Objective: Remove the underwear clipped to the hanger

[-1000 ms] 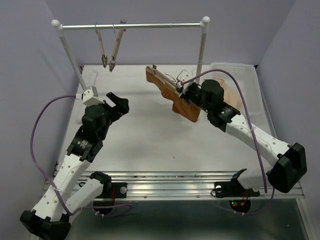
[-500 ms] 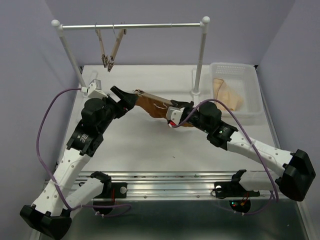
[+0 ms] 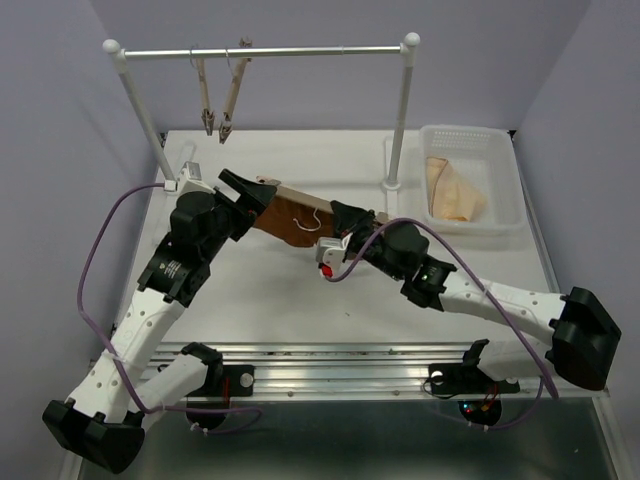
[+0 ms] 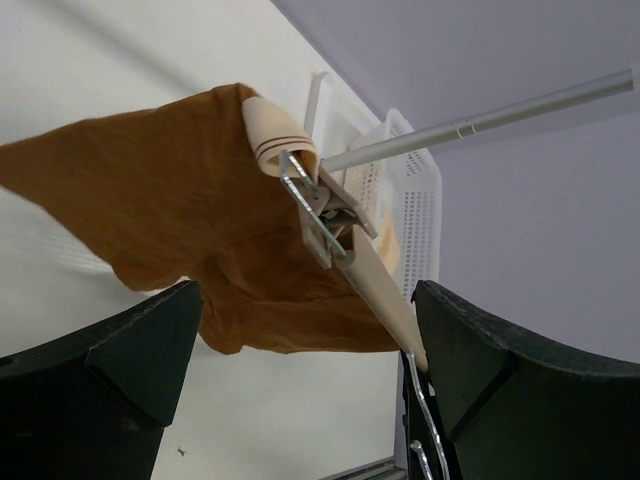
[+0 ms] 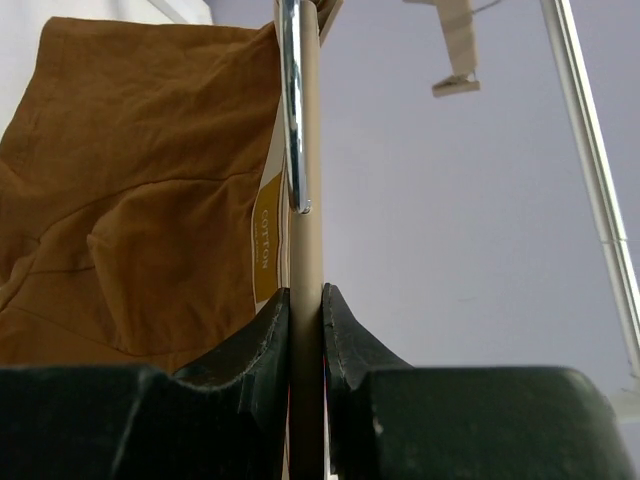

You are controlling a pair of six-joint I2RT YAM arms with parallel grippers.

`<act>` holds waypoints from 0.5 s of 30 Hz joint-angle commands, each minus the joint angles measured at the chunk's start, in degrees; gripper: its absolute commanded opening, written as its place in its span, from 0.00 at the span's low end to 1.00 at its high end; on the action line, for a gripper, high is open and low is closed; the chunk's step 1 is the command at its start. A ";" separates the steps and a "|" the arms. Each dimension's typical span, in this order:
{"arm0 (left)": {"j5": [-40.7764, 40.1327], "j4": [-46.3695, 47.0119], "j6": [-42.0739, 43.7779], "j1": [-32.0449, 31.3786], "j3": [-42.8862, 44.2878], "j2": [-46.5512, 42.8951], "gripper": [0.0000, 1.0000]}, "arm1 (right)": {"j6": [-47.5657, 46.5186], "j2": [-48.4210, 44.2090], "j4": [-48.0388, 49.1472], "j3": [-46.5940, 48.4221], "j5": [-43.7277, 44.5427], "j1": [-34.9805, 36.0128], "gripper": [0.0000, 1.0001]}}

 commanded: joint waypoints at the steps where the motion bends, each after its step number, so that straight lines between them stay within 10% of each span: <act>1: -3.29 -0.94 -3.36 -0.22 1.66 0.23 0.99 | -4.57 0.22 10.96 -1.56 4.31 1.66 0.01; 15: -4.53 0.38 -5.47 -0.13 1.93 4.27 0.95 | -9.49 1.89 12.55 -2.36 8.00 4.47 0.01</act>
